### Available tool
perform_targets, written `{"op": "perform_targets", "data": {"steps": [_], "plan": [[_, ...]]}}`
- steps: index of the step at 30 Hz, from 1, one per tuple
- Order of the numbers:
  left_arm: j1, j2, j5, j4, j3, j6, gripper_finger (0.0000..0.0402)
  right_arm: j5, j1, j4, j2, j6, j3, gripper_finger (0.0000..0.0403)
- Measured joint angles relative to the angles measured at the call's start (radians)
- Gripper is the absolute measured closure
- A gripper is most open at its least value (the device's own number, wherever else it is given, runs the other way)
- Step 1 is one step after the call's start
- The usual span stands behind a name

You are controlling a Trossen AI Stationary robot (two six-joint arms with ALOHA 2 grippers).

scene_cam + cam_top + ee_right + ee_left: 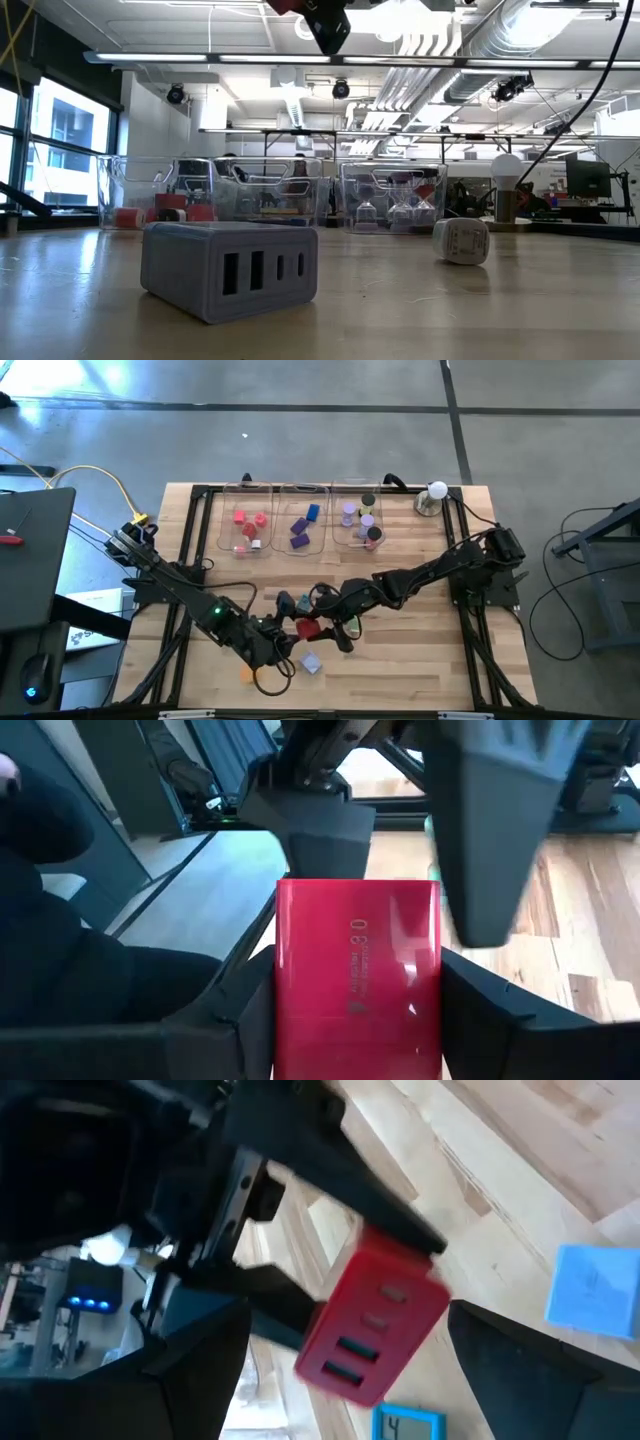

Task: Pick & Place Office items
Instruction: Put the red charger adapter into the left transparent bin

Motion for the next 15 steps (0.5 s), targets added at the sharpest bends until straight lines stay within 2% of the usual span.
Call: {"op": "perform_targets", "data": {"steps": [6,9,15], "plan": [[0.018,0.000,0.002,0.017,0.000,0.044,0.0085,-0.013,-0.011,-0.003,0.000,0.003,0.000,0.0207],[0.026,0.011,0.002,0.023,0.000,0.069,0.0118,-0.014,-0.010,-0.009,0.000,0.003,0.000,0.0207],[0.041,0.076,-0.016,0.047,0.000,0.128,0.0208,-0.012,-0.011,-0.020,0.000,0.033,0.000,0.0207]]}}
